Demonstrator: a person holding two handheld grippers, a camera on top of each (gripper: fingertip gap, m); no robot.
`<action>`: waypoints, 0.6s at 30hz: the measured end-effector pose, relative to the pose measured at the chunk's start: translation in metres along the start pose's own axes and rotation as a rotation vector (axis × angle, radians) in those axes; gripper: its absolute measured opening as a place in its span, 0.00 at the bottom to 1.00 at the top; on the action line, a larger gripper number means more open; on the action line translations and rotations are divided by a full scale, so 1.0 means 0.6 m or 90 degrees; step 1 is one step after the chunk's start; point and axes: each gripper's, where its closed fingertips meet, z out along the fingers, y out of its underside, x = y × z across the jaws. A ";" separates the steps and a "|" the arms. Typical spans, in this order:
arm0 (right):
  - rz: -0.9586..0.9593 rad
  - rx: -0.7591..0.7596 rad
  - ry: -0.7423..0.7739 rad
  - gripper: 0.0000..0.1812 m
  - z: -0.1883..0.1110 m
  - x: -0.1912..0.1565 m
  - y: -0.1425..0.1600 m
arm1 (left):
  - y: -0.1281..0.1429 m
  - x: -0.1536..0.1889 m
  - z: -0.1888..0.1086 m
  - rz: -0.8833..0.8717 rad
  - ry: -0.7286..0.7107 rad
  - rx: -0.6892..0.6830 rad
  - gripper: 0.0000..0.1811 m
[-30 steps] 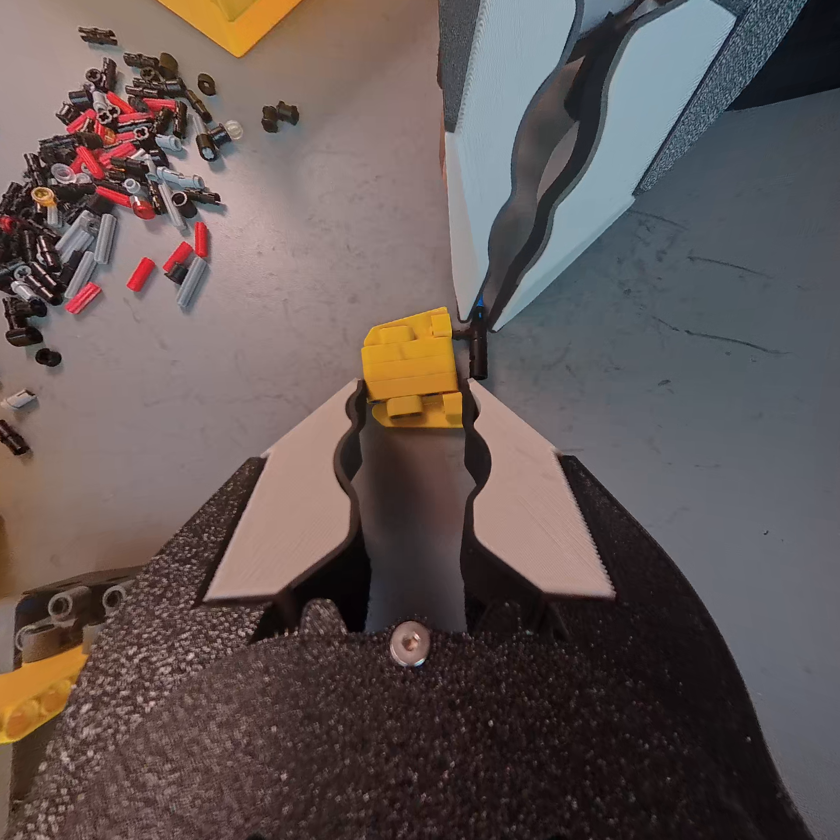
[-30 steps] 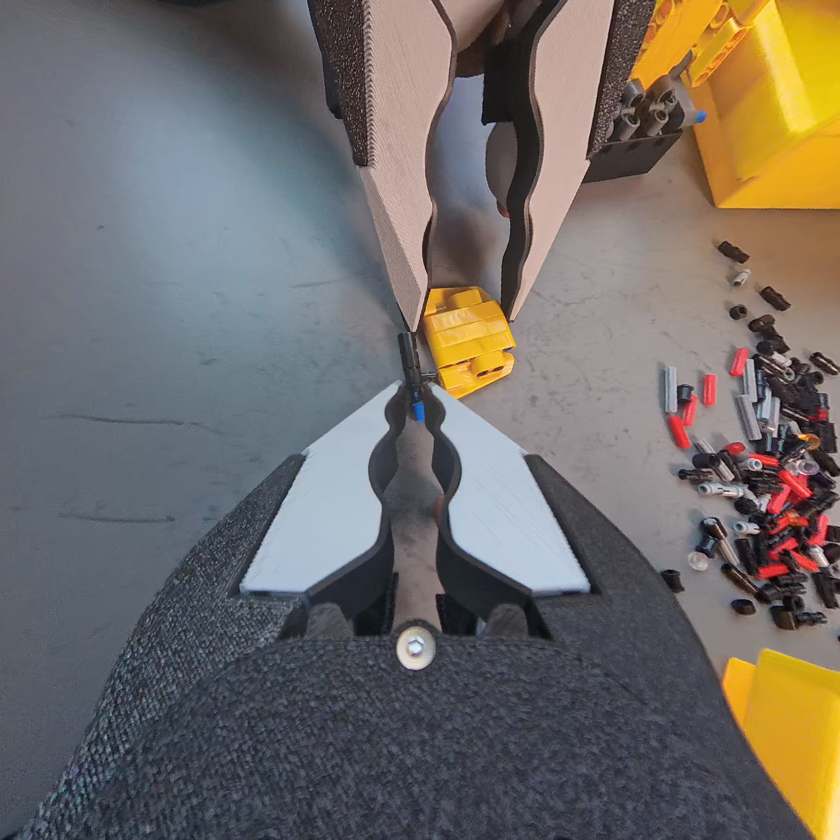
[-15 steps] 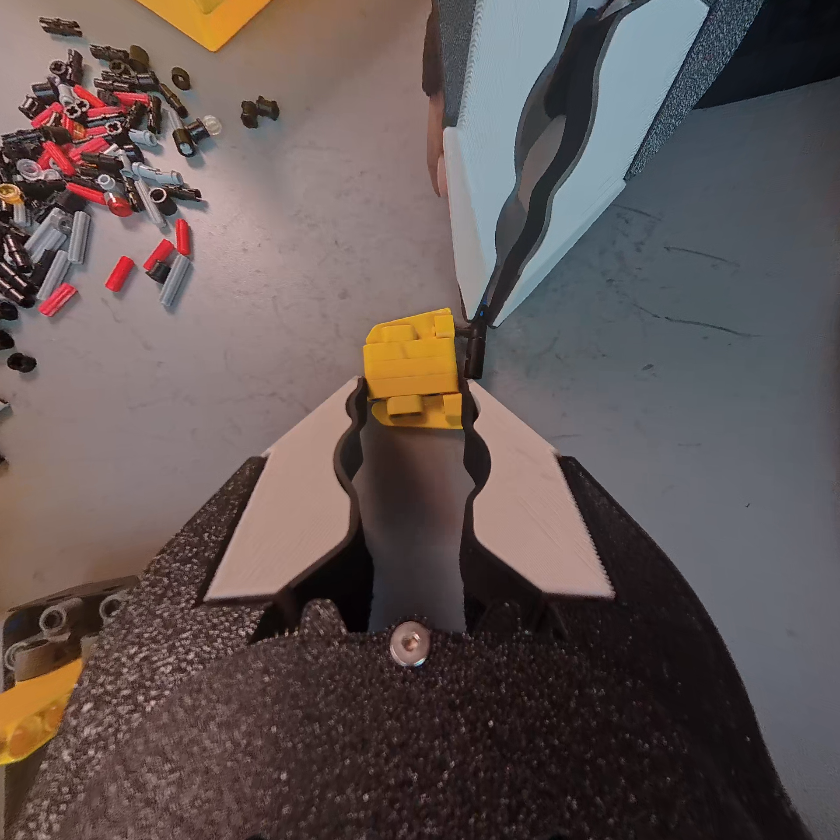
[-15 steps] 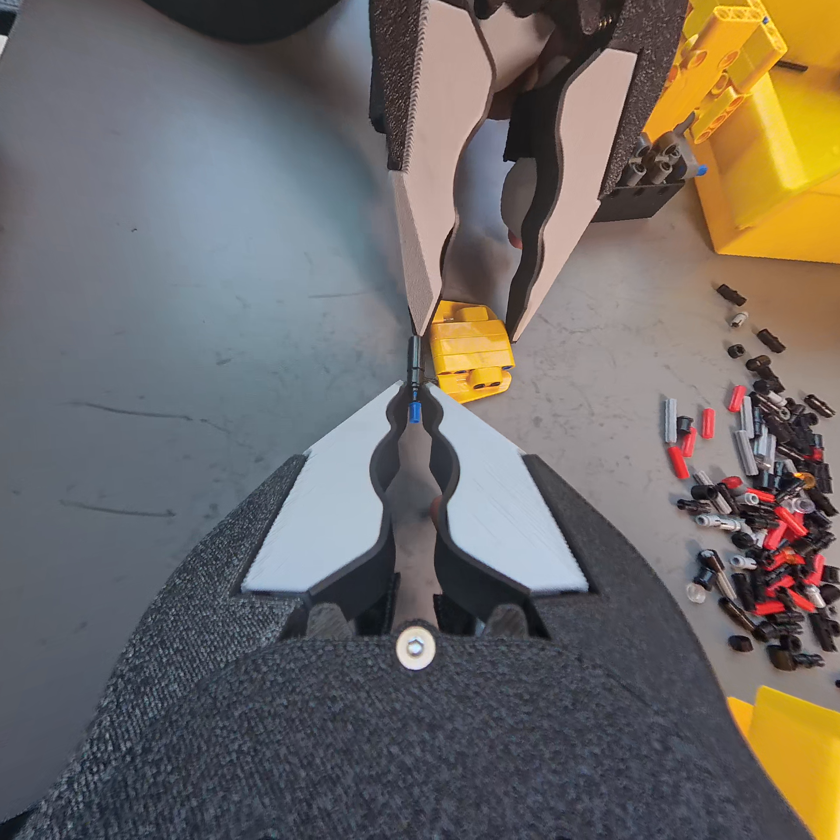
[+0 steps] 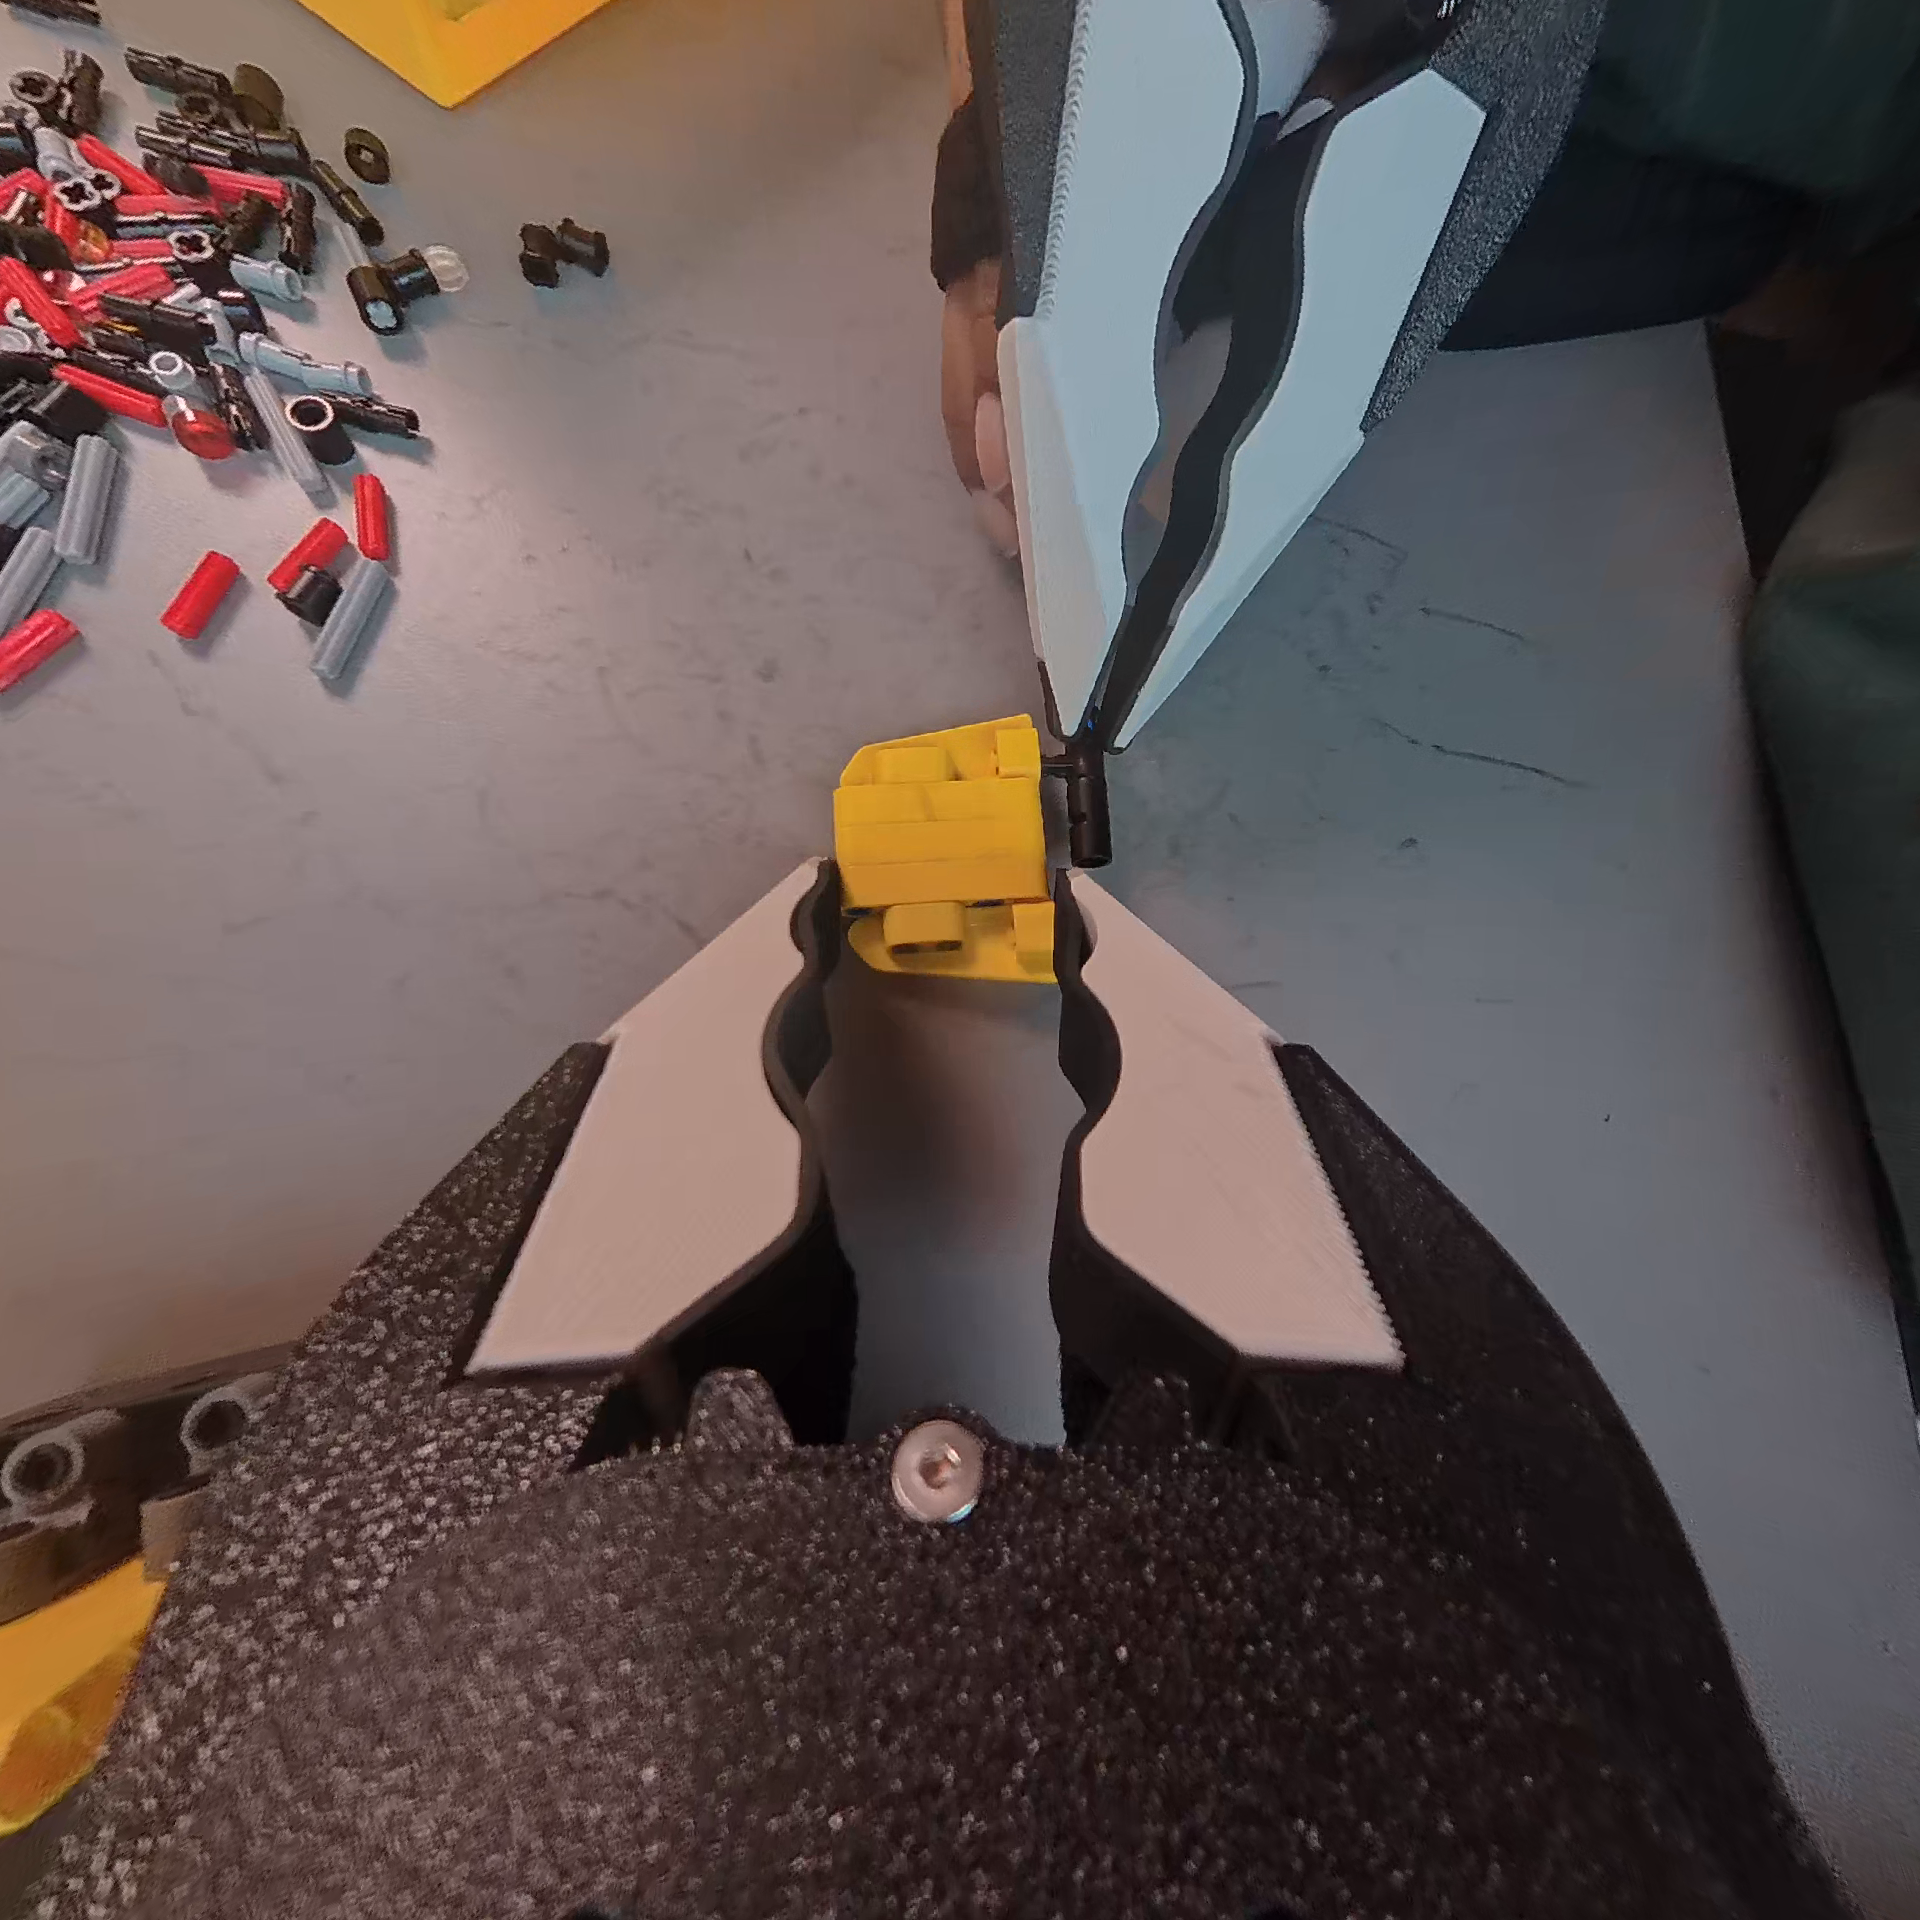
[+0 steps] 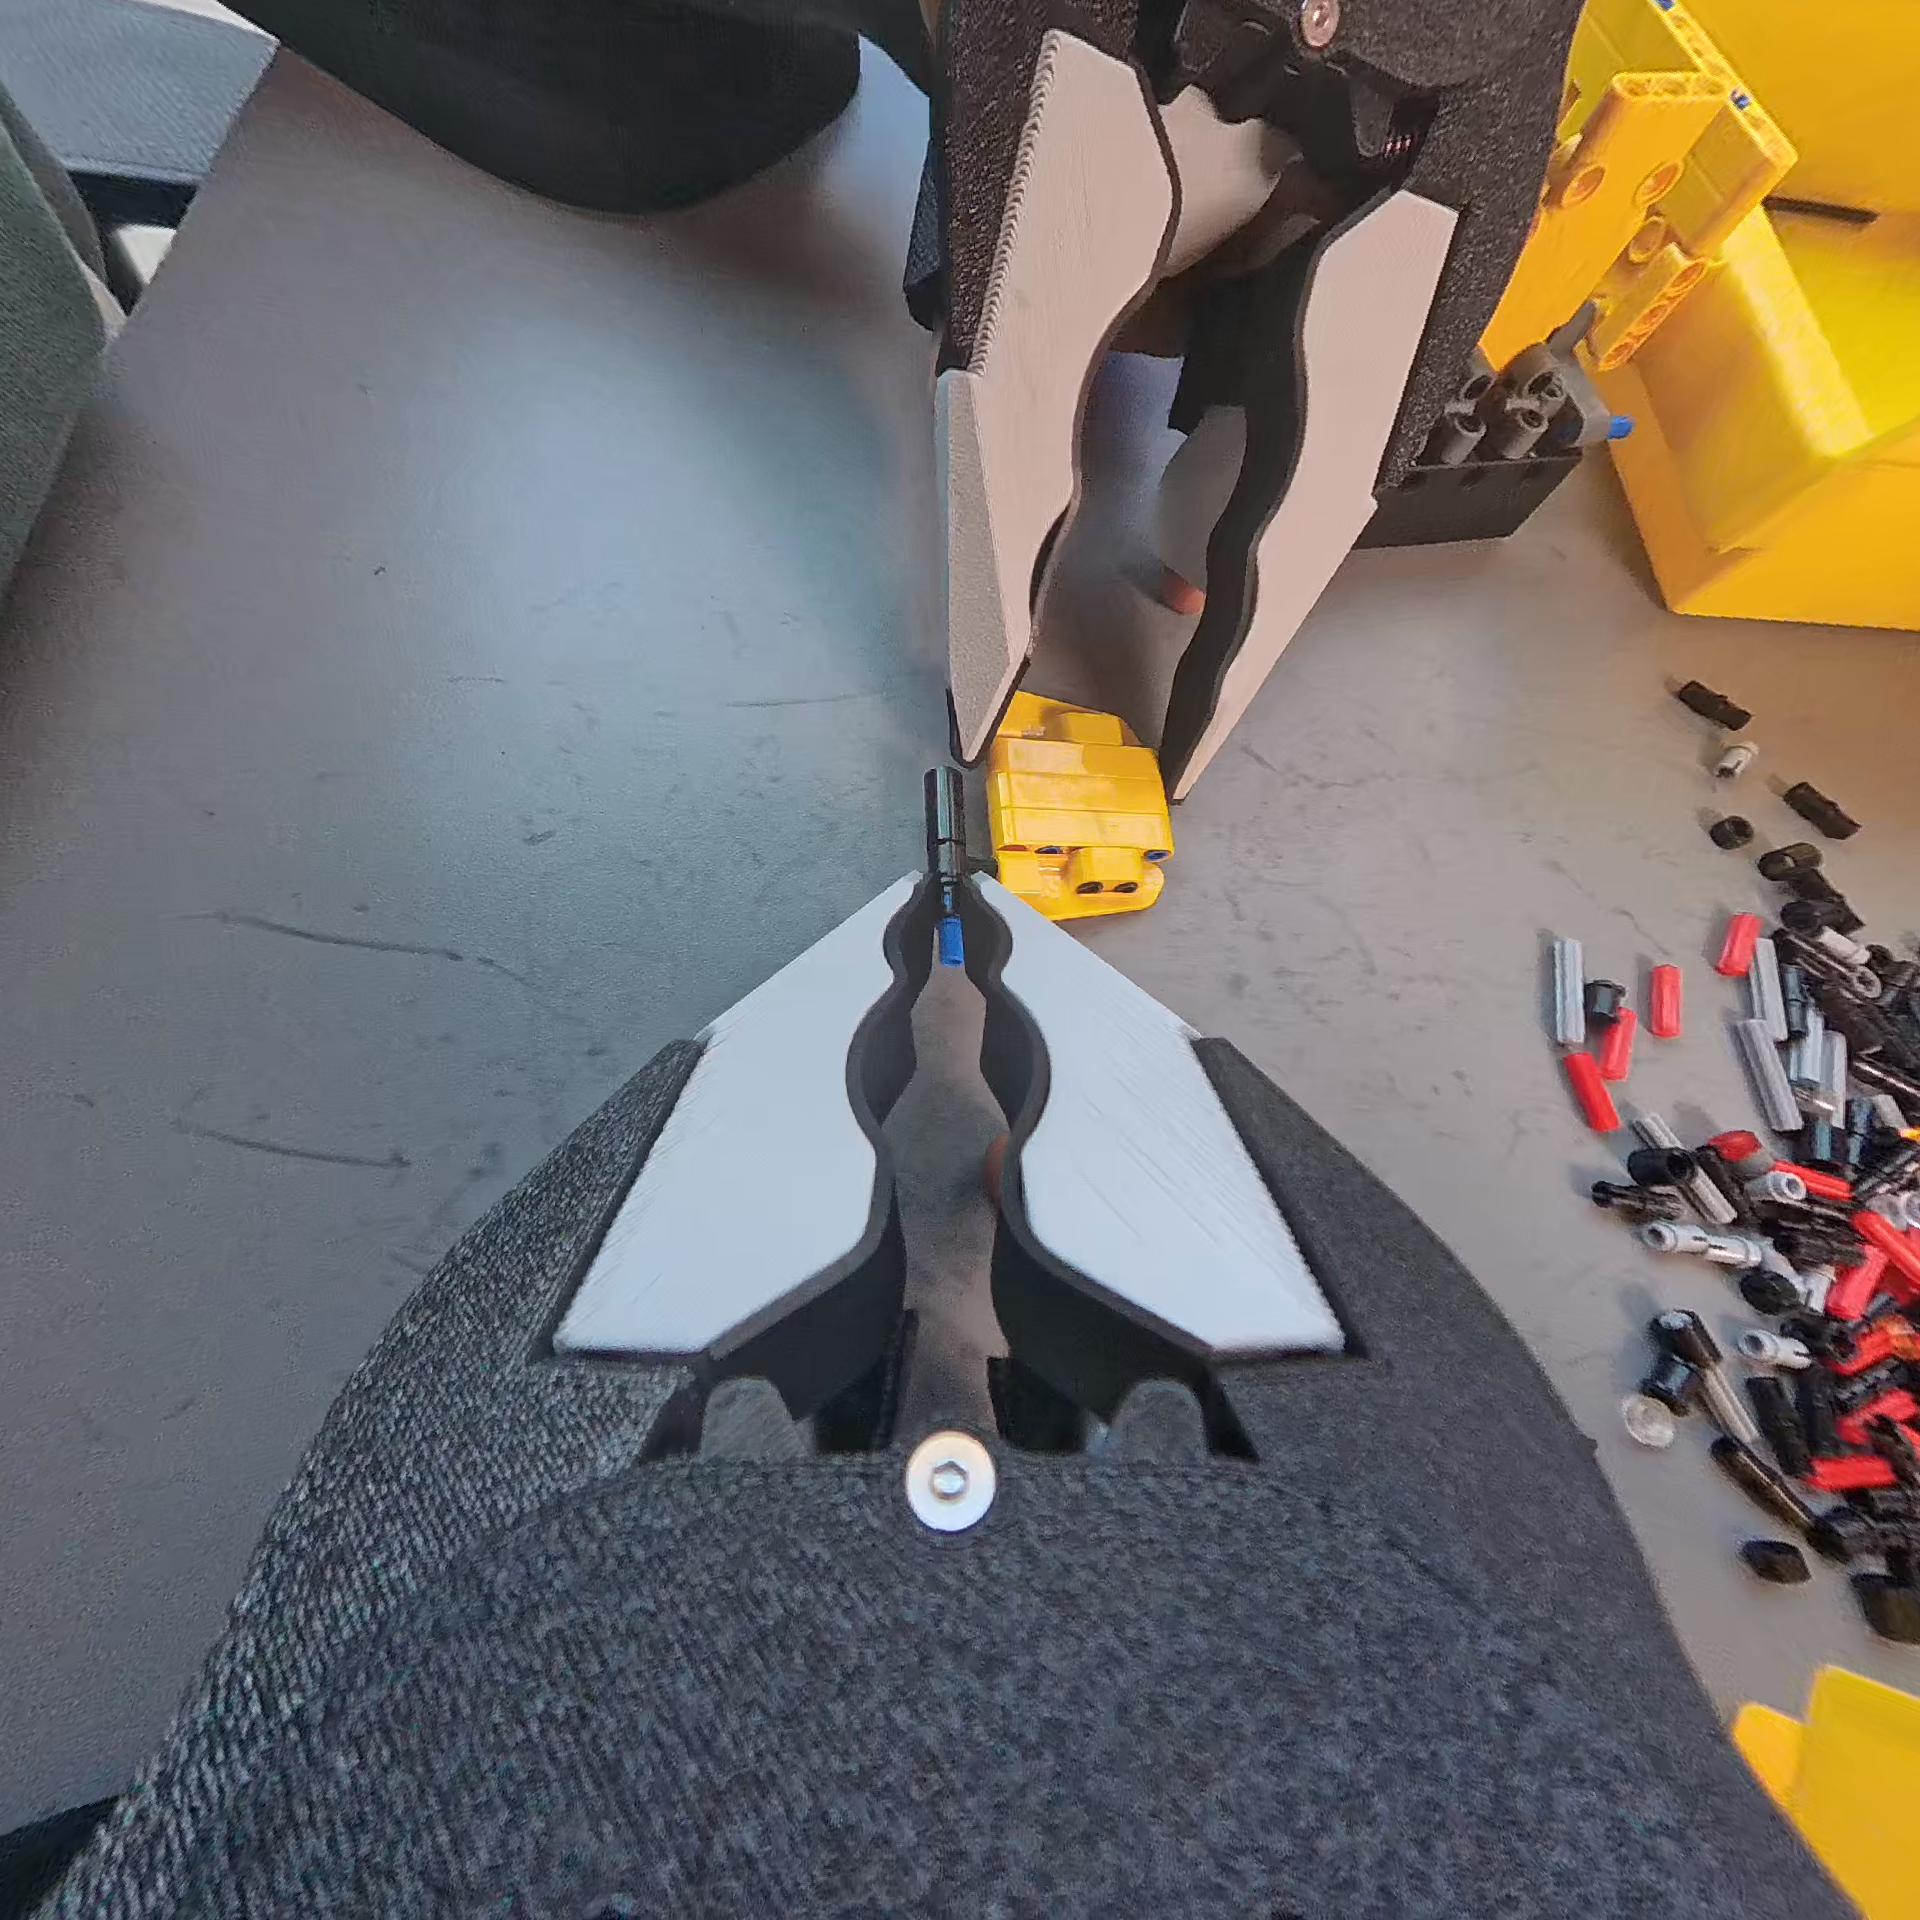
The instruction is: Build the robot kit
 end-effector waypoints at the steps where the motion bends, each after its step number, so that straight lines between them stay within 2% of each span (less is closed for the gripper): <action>1: 0.003 0.001 -0.003 0.02 0.000 0.000 -0.001 | 0.000 0.000 0.000 0.000 0.001 0.000 0.22; 18: 0.028 -0.003 -0.009 0.02 0.000 0.004 0.002 | 0.001 -0.002 -0.001 0.011 0.004 0.004 0.22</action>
